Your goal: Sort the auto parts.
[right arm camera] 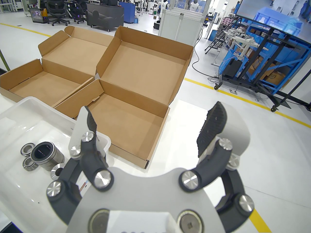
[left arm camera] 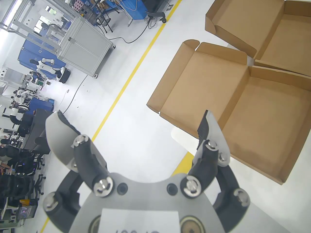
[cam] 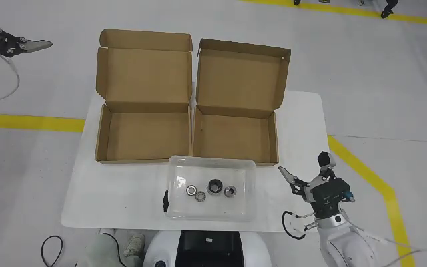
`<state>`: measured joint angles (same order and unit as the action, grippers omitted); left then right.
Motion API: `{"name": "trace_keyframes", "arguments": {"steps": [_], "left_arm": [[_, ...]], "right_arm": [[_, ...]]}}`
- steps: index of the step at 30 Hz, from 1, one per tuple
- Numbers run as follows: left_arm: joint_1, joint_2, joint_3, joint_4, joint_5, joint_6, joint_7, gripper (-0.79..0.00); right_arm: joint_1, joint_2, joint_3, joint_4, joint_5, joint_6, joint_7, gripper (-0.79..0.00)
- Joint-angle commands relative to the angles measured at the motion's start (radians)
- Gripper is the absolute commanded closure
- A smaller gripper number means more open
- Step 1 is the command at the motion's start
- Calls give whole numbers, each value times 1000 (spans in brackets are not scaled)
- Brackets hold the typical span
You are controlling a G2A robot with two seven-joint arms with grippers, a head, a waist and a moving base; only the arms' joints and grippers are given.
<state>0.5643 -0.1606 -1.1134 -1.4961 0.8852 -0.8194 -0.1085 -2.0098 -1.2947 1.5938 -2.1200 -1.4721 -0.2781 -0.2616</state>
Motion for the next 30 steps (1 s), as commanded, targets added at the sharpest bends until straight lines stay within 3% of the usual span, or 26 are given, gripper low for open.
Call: {"name": "trace_keyframes", "arguments": {"steps": [1, 15, 30], "left_arm": [[0, 0, 0, 0, 0, 0, 0, -784], [0, 0, 0, 0, 0, 0, 0, -785], [0, 0, 0, 0, 0, 0, 0, -785]], "right_arm": [[0, 0, 0, 0, 0, 0, 0, -785], [2, 0, -3, 1, -4, -5, 5, -785], [278, 11, -217, 118, -95, -261, 178, -785]]}}
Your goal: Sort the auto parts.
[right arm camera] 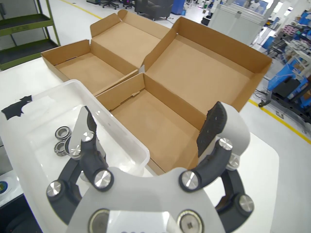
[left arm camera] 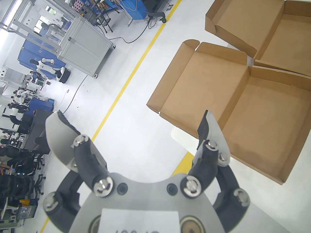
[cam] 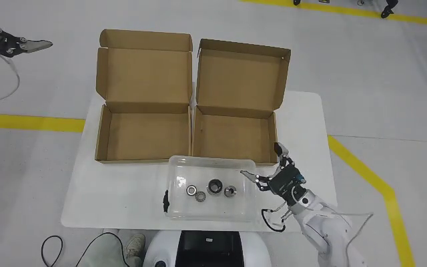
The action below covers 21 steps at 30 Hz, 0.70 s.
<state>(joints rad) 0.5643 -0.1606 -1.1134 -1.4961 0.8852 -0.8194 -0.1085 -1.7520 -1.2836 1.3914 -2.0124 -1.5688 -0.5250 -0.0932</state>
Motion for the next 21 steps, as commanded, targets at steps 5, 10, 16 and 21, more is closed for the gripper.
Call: {"name": "trace_keyframes", "arguments": {"steps": [5, 10, 16, 21], "left_arm": [[0, 0, 0, 0, 0, 0, 0, -785], [0, 0, 0, 0, 0, 0, 0, -785], [0, 0, 0, 0, 0, 0, 0, -785], [0, 0, 0, 0, 0, 0, 0, -785]], "right_arm": [[107, 0, -93, 66, 20, -111, 27, -785], [136, 0, -120, 97, 57, -172, 1, -785], [136, 0, -120, 97, 57, -172, 1, -785], [136, 0, -120, 97, 57, -172, 1, -785]]}}
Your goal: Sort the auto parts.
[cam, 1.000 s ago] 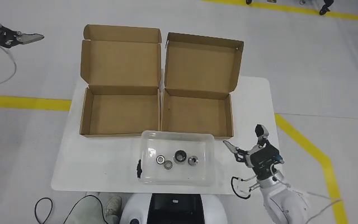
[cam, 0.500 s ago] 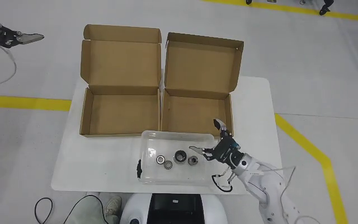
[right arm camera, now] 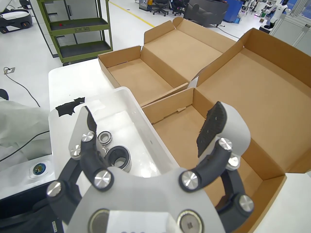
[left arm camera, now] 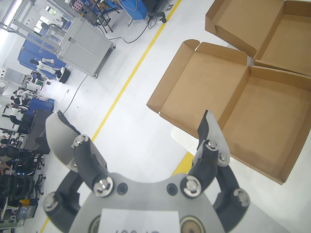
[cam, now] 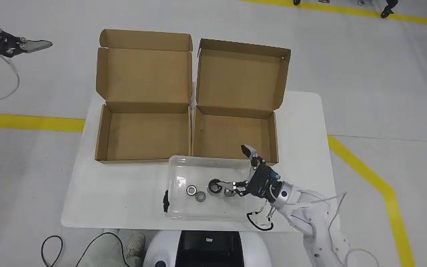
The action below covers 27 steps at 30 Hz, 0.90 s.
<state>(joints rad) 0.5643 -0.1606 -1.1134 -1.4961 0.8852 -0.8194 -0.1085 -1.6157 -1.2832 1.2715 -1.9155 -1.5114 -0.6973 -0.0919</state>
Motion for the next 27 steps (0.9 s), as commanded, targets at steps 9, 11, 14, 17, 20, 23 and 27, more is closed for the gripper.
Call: {"name": "trace_keyframes", "arguments": {"steps": [9, 11, 14, 17, 20, 23, 27], "left_arm": [[0, 0, 0, 0, 0, 0, 0, -785], [0, 0, 0, 0, 0, 0, 0, -785], [0, 0, 0, 0, 0, 0, 0, -785], [0, 0, 0, 0, 0, 0, 0, -785], [0, 0, 0, 0, 0, 0, 0, -785], [0, 0, 0, 0, 0, 0, 0, -785], [0, 0, 0, 0, 0, 0, 0, -785]], "right_arm": [[57, 8, -64, -23, -42, -129, 131, -785], [74, 10, -84, -27, -50, -164, 177, -785], [93, 13, -113, -27, -51, -196, 250, -785], [107, 14, -133, -22, -41, -195, 316, -785], [117, 15, -142, -7, -13, -190, 358, -659], [127, 17, -149, 5, 6, -177, 401, -606], [139, 19, -165, 16, 9, -166, 488, -606]]}}
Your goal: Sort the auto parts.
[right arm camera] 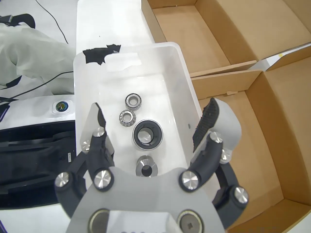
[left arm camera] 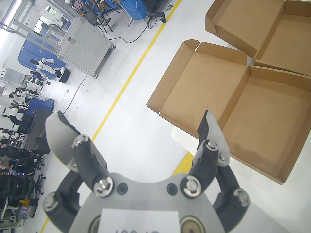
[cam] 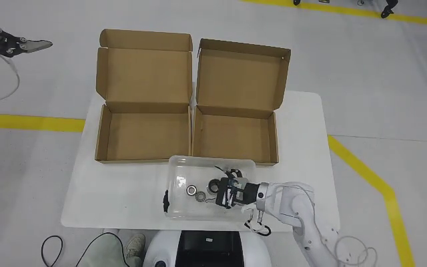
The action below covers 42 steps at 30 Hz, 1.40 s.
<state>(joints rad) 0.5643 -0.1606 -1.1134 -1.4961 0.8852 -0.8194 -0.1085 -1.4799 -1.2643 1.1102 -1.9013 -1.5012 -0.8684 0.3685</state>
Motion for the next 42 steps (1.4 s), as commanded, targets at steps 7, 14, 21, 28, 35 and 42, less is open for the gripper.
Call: {"name": "trace_keyframes", "arguments": {"steps": [7, 14, 21, 28, 35, 42], "left_arm": [[0, 0, 0, 0, 0, 0, 0, -785], [0, 0, 0, 0, 0, 0, 0, -785], [0, 0, 0, 0, 0, 0, 0, -785], [0, 0, 0, 0, 0, 0, 0, -785], [0, 0, 0, 0, 0, 0, 0, -785], [0, 0, 0, 0, 0, 0, 0, -785]], "right_arm": [[27, 2, -44, 25, 12, 38, 165, -563], [49, 4, -73, 51, 19, 72, 241, -631], [79, 3, -112, 95, 23, 94, 266, -656], [125, -3, -164, 148, 38, 97, 273, -650], [166, -9, -206, 201, 60, 105, 271, -517], [181, -8, -224, 224, 76, 110, 266, 0]]}}
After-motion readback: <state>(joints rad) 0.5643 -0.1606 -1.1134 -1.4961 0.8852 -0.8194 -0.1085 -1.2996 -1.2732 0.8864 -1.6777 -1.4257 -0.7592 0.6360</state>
